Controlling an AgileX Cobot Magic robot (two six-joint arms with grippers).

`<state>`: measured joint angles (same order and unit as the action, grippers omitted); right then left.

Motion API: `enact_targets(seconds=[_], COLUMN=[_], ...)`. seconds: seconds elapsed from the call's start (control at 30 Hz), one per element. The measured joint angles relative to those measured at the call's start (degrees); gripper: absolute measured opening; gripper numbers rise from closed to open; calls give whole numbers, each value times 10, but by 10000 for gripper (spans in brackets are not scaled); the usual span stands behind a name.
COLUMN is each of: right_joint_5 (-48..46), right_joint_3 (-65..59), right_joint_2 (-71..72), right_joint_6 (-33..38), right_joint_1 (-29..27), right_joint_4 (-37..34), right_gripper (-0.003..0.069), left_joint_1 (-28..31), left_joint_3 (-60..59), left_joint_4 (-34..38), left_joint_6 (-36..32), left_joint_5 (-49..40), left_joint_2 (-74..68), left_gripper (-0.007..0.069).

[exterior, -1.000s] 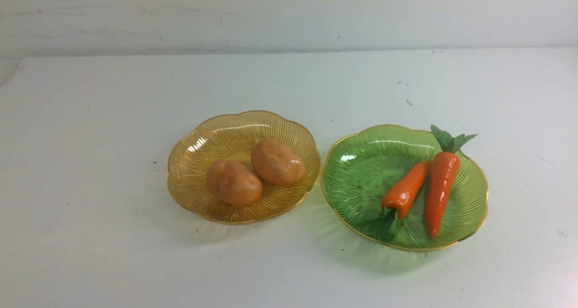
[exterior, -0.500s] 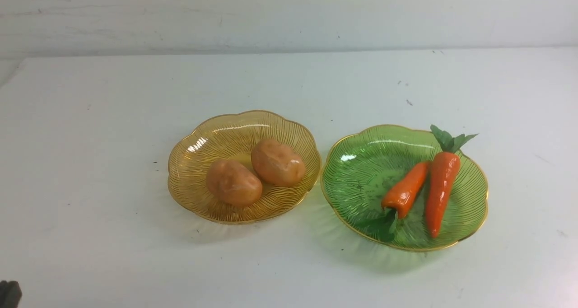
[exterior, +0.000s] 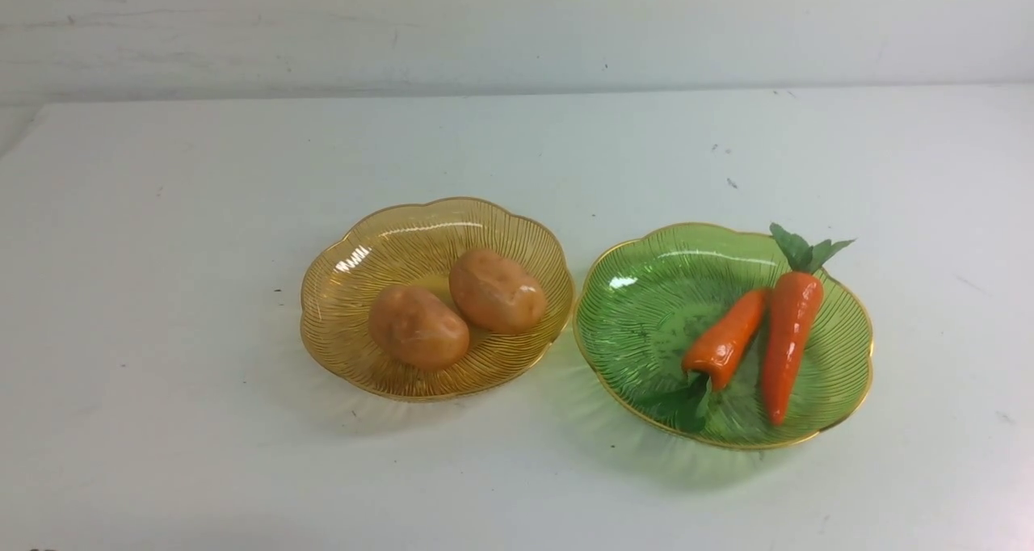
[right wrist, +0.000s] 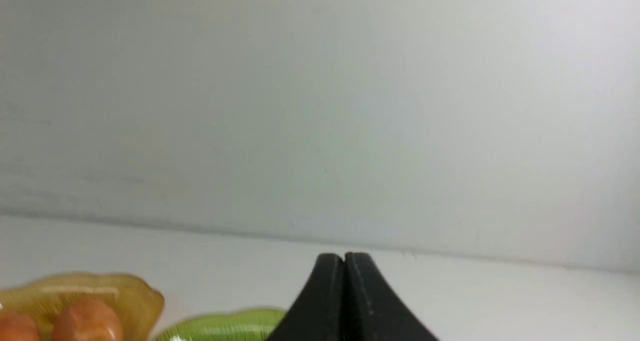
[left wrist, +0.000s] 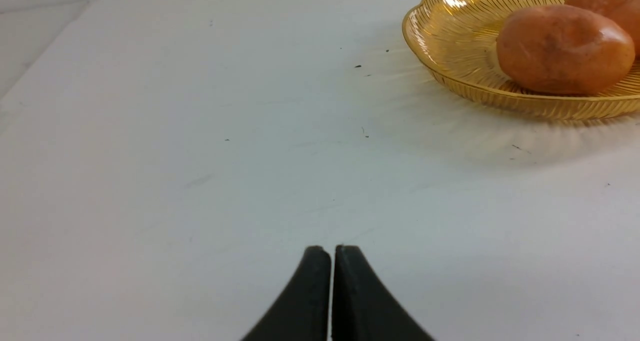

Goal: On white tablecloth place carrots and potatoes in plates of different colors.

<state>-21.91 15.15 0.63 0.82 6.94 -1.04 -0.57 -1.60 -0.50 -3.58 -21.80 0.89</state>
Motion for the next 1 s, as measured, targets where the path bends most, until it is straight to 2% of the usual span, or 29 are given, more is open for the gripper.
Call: enact_targets(seconds=[0.17, 0.23, 1.0], right_joint_5=[-5, -8, -3], right_joint_3=[-145, -165, -166], right_joint_2=[-1, -1, -1], right_joint_6=[1, 0, 0], right_joint_1=[-71, -87, -91], right_joint_4=[10, 10, 10], right_gripper=[-15, -15, -15], left_joint_1=[0, 0, 0], left_joint_3=[0, 0, 0], left_joint_4=[0, 0, 0], left_joint_6=[0, 0, 0], left_joint_5=[0, -1, -1], left_joint_2=[0, 0, 0], left_gripper=[-3, -3, -3])
